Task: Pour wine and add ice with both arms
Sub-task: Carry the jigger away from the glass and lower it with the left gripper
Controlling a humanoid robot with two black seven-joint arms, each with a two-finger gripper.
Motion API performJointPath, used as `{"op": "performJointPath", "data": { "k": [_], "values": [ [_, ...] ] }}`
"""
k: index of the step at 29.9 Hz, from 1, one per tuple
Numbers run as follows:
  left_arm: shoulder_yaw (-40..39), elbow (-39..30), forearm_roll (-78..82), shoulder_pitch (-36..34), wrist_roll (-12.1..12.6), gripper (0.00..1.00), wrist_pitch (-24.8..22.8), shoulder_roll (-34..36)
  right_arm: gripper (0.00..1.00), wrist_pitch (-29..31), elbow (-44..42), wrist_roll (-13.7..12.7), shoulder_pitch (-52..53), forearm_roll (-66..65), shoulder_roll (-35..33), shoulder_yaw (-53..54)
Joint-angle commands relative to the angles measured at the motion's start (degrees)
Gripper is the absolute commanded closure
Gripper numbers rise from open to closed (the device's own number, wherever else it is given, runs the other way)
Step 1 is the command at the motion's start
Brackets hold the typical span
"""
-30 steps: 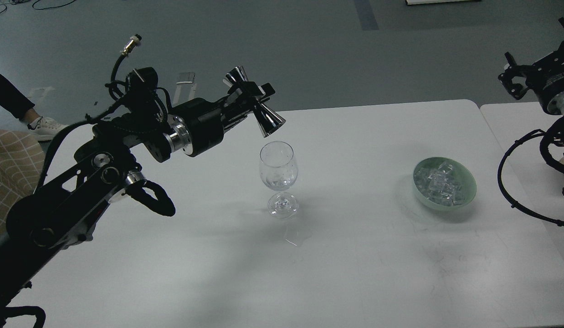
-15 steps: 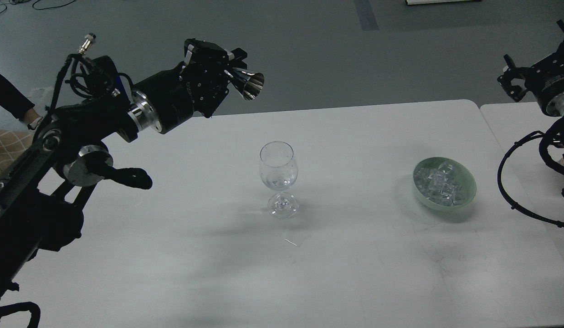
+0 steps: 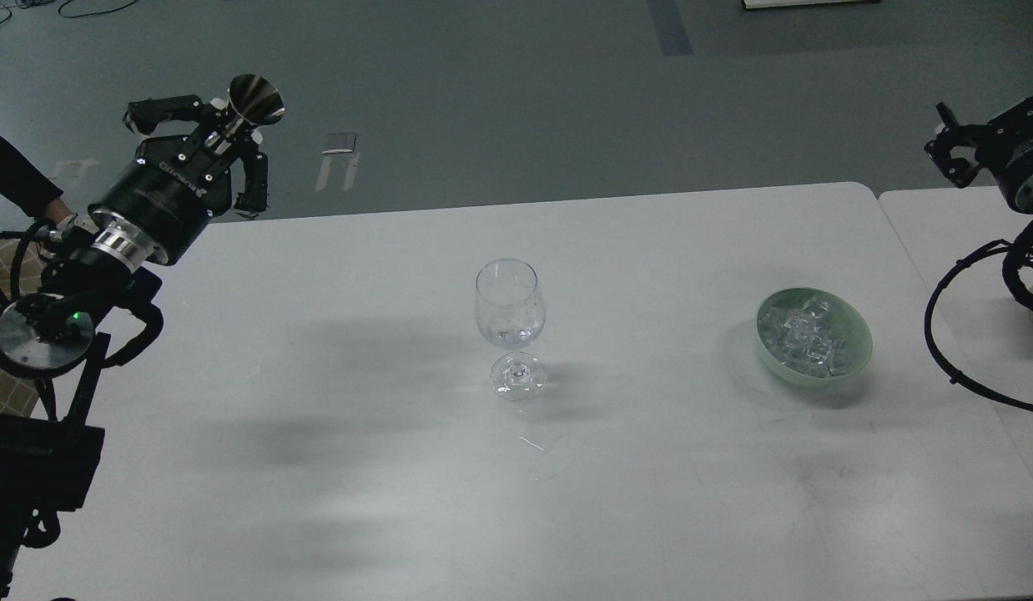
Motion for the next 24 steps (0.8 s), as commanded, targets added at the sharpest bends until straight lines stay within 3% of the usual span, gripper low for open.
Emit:
{"op": "performJointPath", "data": {
  "k": [1, 14, 21, 24],
  "values": [
    [-1.92, 2.22, -3.87, 1.63, -0.10, 1.00, 0.56, -2.21, 0.00, 0.00, 0.00, 0.05, -0.42, -0.33, -0.08, -0.04],
    [-7.03, 9.07, -14.43, 5.59, -2.12, 1.00, 0.21, -8.45, 0.00, -1.49, 0.00, 0.05, -0.25, -0.95, 0.18, -2.15],
    [-6.67, 20.66, -14.34, 5.68, -4.23, 1.00, -1.55, -10.57, 0.00, -2.46, 0.62, 0.05, -0.25, -0.86, 0.09, -4.00],
    [-6.76, 21.56, -14.43, 5.68, -4.32, 1.00, -2.78, -10.48, 0.00, -2.46, 0.62, 0.05, -0.42, -0.86, 0.09, -4.09]
  ]
}}
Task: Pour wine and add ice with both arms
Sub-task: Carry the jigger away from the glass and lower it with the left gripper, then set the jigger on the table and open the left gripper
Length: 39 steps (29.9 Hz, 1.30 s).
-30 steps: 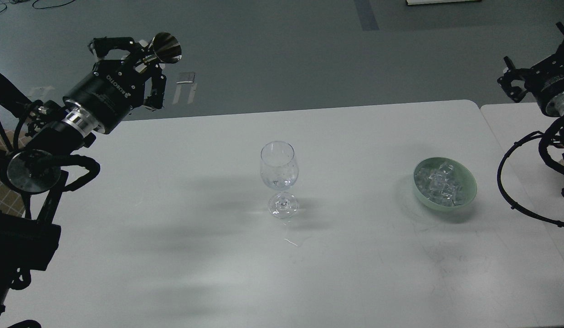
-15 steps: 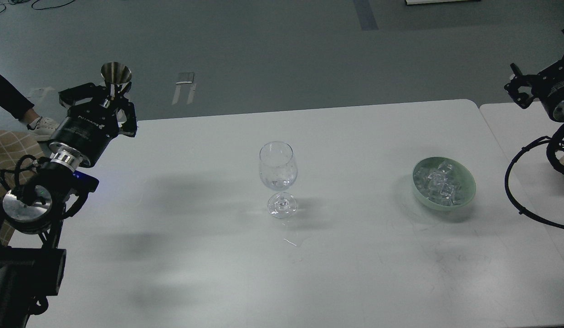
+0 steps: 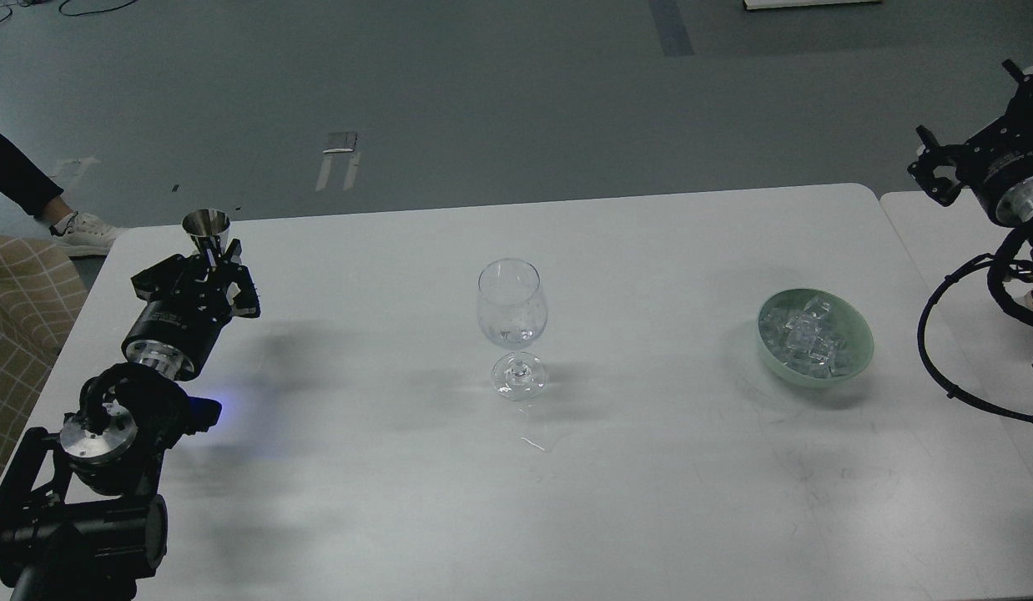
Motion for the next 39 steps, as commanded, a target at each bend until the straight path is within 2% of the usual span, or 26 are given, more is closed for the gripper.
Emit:
{"op": "performJointPath", "data": {
  "k": [1, 11, 23, 32, 36, 39],
  "values": [
    [-0.01, 1.48, 0.00, -0.01, -0.33, 1.00, -1.15, 0.04, 0.00, -0.03, 0.04, 0.02, -0.26, 0.01, 0.00, -0.10],
    [0.51, 8.68, 0.09, -0.27, 0.29, 1.00, -0.89, 0.48, 0.00, -1.17, 0.31, 0.02, -0.17, 0.01, 0.35, -0.10],
    [0.78, 11.67, 0.79, -1.06, 0.38, 1.00, 0.34, 0.57, 0.00, -1.17, 0.05, 0.11, -0.26, 0.01, 0.35, -0.19],
    [1.13, 10.89, 0.96, -1.15, 0.11, 1.00, 0.17, -0.05, 0.00, -1.17, -0.13, 0.11, -0.26, 0.02, 0.44, -0.19],
    [1.13, 10.80, 0.96, -1.33, 0.11, 0.95, 0.25, 0.04, 0.00, -1.09, -0.13, 0.11, -0.26, 0.01, 0.44, -0.19],
    [1.13, 10.80, 0.96, -1.33, 0.11, 0.87, 0.25, -0.05, 0.00, -1.08, -0.22, 0.11, -0.17, 0.10, 0.44, -0.19]
  ]
}}
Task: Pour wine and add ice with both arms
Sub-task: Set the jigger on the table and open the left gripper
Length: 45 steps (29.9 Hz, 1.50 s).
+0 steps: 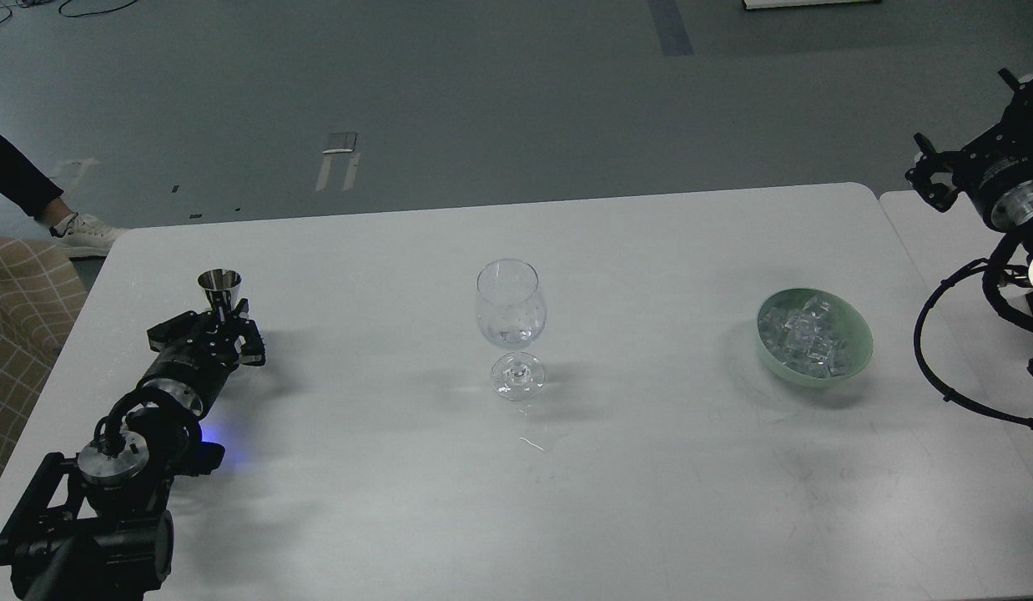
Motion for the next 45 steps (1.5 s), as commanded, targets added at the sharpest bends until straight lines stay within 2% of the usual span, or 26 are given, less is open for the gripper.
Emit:
{"op": "performJointPath", "data": {
  "k": [1, 2, 6, 16, 22, 23, 26, 34, 40, 45],
  "values": [
    [-0.01, -0.04, 0.02, -0.03, 0.00, 0.85, 0.10, -0.04, 0.00, 0.04, -0.04, 0.00, 0.09, 0.02, 0.00, 0.00],
    [-0.01, -0.12, 0.02, -0.03, 0.00, 0.80, 0.01, -0.04, 0.00, 0.04, -0.04, 0.00, 0.09, 0.02, 0.00, 0.00],
    [-0.01, -0.48, 0.02, -0.03, 0.09, 0.74, 0.10, -0.04, 0.00, 0.04, -0.22, 0.00, 0.00, 0.02, -0.09, 0.00],
    [-0.01, -0.48, 0.02, -0.21, -0.26, 0.70, 0.19, -0.30, 0.00, 0.12, -0.22, 0.00, 0.09, 0.02, 0.00, 0.00],
    [-0.01, -1.18, 0.02, -0.21, -0.26, 0.62, 0.19, -0.21, 0.00, 0.04, -0.31, 0.00, 0.09, 0.02, 0.00, 0.00],
    [-0.01, -1.27, 0.02, -0.21, -0.35, 0.60, 0.28, -0.13, 0.00, 0.04, -0.31, 0.00, 0.09, 0.02, 0.00, 0.00],
    [-0.01, -1.27, 0.02, -0.21, -0.26, 0.45, 0.63, -0.21, 0.00, 0.04, -0.13, 0.00, 0.09, 0.02, 0.09, 0.00],
    [-0.01, -3.19, 0.11, -0.38, -0.09, 0.27, 1.15, 0.40, 0.00, 0.21, -0.31, 0.00, 0.09, 0.11, -0.18, 0.00],
    [-0.01, -8.73, 0.11, 0.49, 0.44, 0.16, 3.17, 1.71, 0.00, 0.21, -0.31, 0.09, 0.00, 0.11, 0.00, 0.09],
    [-0.01, -11.20, 0.11, 0.76, 0.97, 0.12, 4.14, 3.04, 0.00, 0.21, -0.31, 0.17, 0.00, 0.11, 0.09, 0.00]
  ]
}}
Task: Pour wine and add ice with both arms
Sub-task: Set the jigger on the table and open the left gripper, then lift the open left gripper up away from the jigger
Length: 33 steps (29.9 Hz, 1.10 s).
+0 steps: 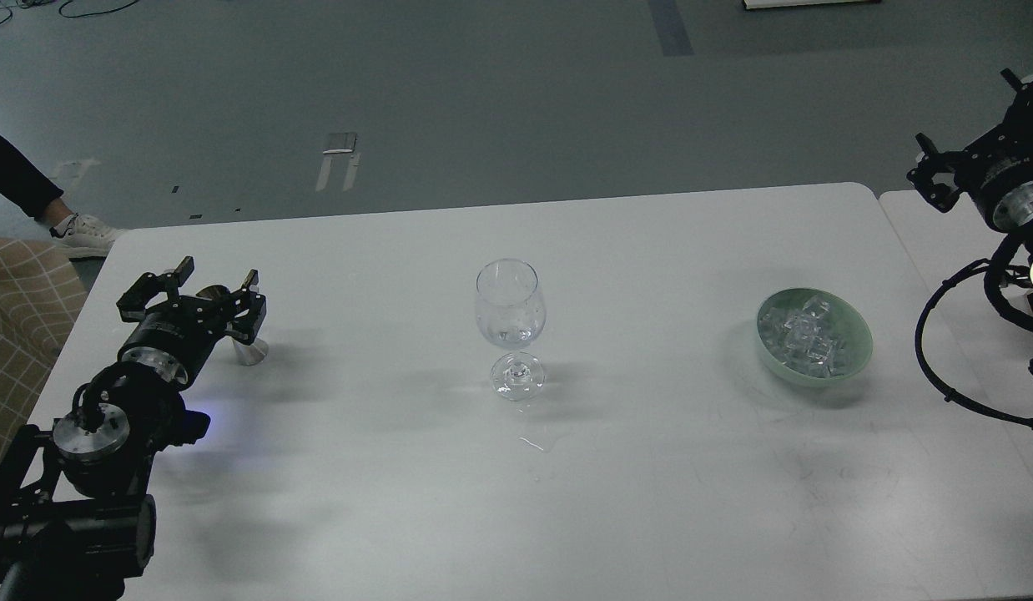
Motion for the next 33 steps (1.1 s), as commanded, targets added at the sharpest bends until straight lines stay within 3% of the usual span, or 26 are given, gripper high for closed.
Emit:
{"op": "performJointPath", "data": {
  "k": [1, 5, 8, 11, 17, 25, 30, 33],
  "values": [
    [0.02, -1.68, 0.00, 0.25, 0.42, 0.11, 0.51, 0.76, 0.00, 0.08, -0.08, 0.13, -0.03, 0.00, 0.23, -0.02],
    [0.02, -4.49, 0.00, 1.39, 0.42, 0.11, 1.03, 2.42, 0.00, 0.08, -0.08, 0.13, -0.03, 0.00, 0.15, -0.02],
    [0.02, -9.93, 0.00, 2.09, 0.51, 0.11, 4.89, 4.44, 0.00, 0.25, -0.08, 0.13, 0.06, 0.00, 0.15, 0.06],
    [0.02, -11.61, 0.00, 2.01, 0.60, 0.10, 5.69, 5.06, 0.00, 0.25, 0.01, 0.13, 0.06, 0.08, 0.15, 0.06],
    [0.28, -16.36, 0.17, 1.83, 3.67, 0.03, 5.52, 8.75, 0.00, 0.25, 0.18, 0.22, 0.06, 0.26, 0.15, 0.15],
    [3.97, -16.10, 0.96, -4.58, 3.85, 0.03, 4.90, 14.29, 0.00, 0.52, 0.27, 0.30, 0.15, 0.26, 0.15, 0.24],
    [5.73, -13.12, 11.46, -11.16, 1.83, 0.04, 4.02, 15.00, 0.00, 0.52, 0.44, 0.30, 0.76, 0.26, 0.24, 0.33],
    [6.95, -10.49, 23.33, -15.38, 2.09, 0.17, 5.16, 13.33, 0.00, 0.52, 0.97, 0.13, 0.94, 0.26, 0.15, 0.24]
  ]
}}
